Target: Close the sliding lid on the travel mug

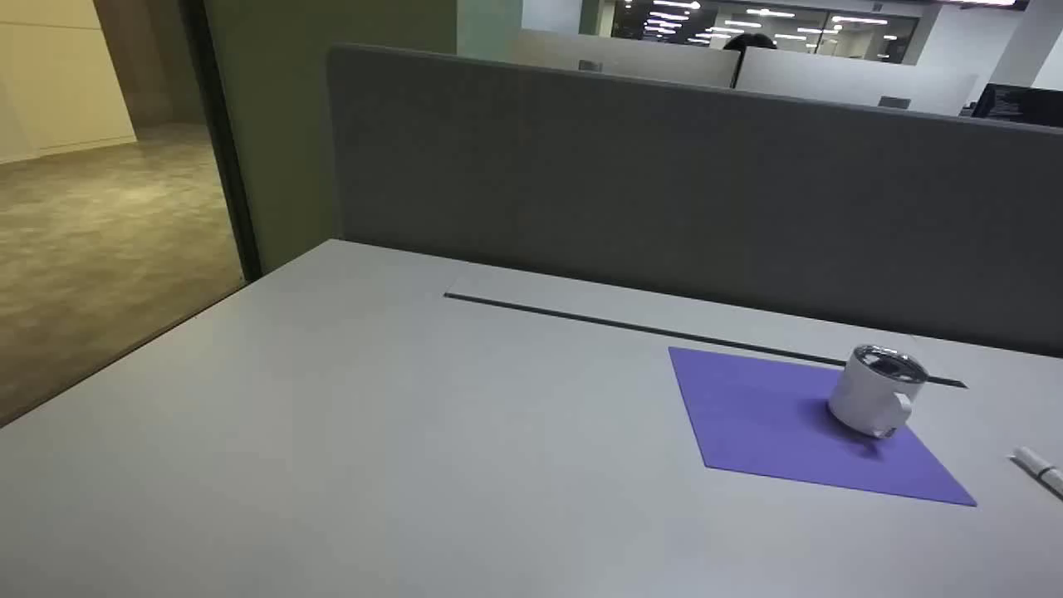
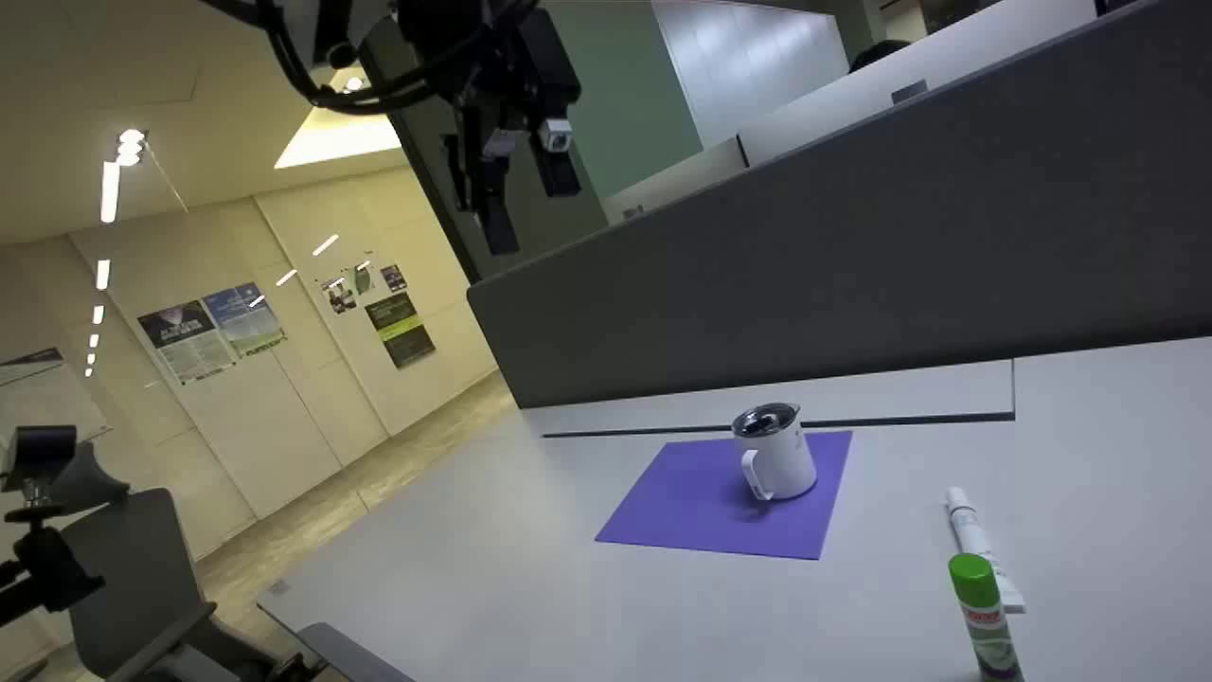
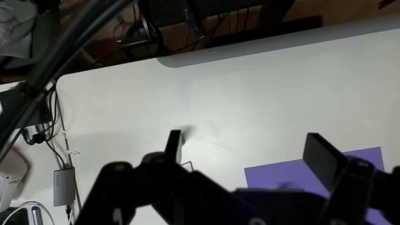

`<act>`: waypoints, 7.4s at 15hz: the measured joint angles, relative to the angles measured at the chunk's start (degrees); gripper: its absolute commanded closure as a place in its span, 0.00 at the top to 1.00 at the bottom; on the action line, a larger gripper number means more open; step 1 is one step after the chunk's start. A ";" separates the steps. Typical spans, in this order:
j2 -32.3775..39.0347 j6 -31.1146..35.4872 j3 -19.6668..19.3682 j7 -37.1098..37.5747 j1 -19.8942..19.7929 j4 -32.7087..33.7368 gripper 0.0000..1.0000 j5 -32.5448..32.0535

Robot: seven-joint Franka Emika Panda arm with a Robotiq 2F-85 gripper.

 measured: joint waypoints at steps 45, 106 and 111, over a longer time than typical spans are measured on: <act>39.02 22.97 3.85 -16.01 2.52 30.89 0.01 10.11; 55.73 16.90 9.06 -19.83 -1.88 43.04 0.68 14.86; 51.10 14.31 8.94 -21.48 -2.73 42.65 0.99 15.90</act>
